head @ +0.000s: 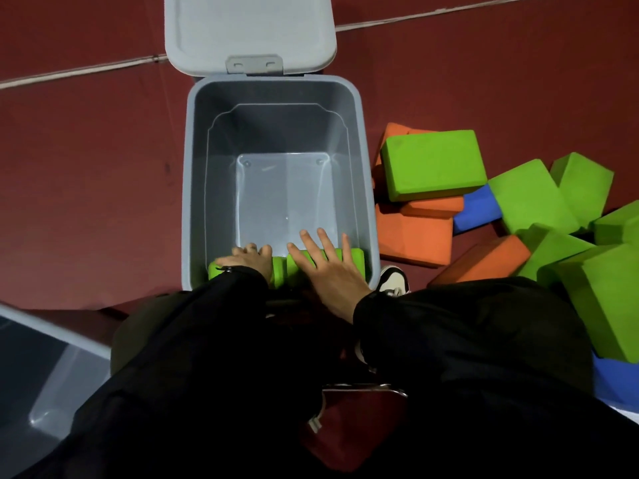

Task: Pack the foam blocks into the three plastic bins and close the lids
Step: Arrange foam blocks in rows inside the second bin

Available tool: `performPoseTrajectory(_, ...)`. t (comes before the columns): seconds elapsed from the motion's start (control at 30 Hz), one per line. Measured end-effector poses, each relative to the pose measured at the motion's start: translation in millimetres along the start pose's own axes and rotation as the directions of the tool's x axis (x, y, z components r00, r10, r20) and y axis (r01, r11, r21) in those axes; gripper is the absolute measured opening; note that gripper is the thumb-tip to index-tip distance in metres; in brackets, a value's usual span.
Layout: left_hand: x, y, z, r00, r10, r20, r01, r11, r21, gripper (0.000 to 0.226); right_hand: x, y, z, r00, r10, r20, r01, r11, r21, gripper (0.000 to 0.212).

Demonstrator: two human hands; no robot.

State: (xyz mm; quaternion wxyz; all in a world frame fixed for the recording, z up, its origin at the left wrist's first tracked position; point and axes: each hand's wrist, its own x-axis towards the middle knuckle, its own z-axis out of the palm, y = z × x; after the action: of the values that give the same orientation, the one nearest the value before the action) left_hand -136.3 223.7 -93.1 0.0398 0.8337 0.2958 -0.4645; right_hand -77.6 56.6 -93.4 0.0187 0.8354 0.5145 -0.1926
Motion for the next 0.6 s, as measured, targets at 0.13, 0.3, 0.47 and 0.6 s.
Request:
performPoseTrajectory(0.13, -2, 5, 6, 1.000, 0.022, 0.004, -0.022, 0.999, -0.043, 0.073, 8, 7, 13, 0.996, -0.029, 0.089, 0.022, 0.996, 0.086, 0.084)
performPoseTrajectory(0.3, 2, 13, 12, 0.998, 0.065, -0.022, -0.066, 0.997, -0.030, 0.079, 12, 7, 18, 0.993, 0.024, 0.117, -0.031, 0.998, 0.060, 0.075)
performPoseTrajectory(0.47, 3, 17, 16, 0.970, 0.164, -0.179, -0.178, 0.982, -0.062, 0.058, 20, 8, 39, 0.985, 0.064, 0.159, -0.078, 0.993, 0.083, 0.081)
performPoseTrajectory(0.6, 4, 20, 8, 0.993, 0.092, -0.076, -0.099, 0.991, -0.088, 0.070, 33, 12, 32, 0.960, 0.066, 0.273, -0.097, 0.990, 0.101, 0.098)
